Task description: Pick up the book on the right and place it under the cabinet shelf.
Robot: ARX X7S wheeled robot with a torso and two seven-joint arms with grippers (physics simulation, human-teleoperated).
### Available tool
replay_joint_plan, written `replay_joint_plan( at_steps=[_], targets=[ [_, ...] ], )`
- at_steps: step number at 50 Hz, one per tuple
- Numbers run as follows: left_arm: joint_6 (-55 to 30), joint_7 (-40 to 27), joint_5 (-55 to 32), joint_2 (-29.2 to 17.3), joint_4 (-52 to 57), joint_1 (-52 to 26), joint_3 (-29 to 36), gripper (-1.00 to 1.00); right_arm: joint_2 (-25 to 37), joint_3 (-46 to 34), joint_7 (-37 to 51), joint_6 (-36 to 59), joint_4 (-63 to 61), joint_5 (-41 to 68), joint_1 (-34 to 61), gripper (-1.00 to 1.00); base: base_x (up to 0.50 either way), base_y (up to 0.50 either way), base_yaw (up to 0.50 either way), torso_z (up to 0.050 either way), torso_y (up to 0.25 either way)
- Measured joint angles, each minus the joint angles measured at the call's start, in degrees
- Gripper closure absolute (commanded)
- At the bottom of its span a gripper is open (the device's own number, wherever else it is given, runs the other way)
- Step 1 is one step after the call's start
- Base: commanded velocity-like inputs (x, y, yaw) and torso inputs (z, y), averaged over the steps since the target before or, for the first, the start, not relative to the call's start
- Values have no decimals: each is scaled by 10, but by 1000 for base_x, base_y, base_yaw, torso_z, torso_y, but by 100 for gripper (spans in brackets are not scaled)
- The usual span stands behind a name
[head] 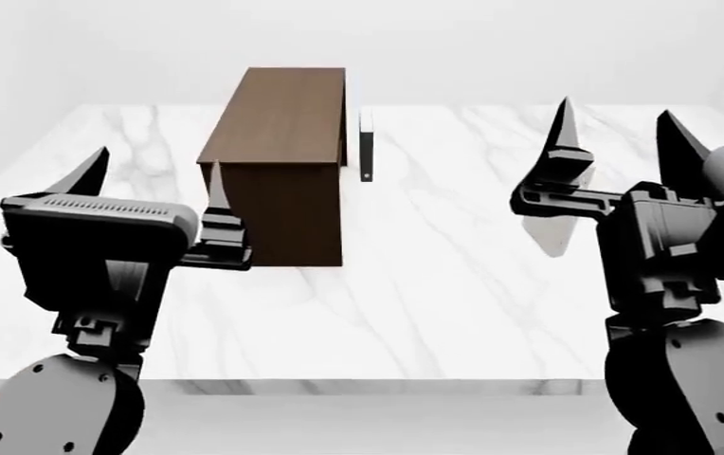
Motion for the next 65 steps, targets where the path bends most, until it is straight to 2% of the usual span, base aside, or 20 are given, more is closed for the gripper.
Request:
replay_joint_plan(
  at_steps=[23, 46, 65],
  targets=[
    [-73, 1, -23, -14, 19, -70, -9, -100, 12, 11, 21, 65, -15, 37, 62, -100, 0, -242, 0, 4, 0],
    [-70, -2, -29, -23, 18, -74, -10, -100, 18, 11, 28, 68, -20, 50, 72, -100, 26, -103, 0, 0, 0],
    [-74, -6, -33, -30, 22, -75, -13, -100, 21, 6, 31, 59, -18, 55, 73, -100, 242, 0, 0, 0, 0]
  ],
)
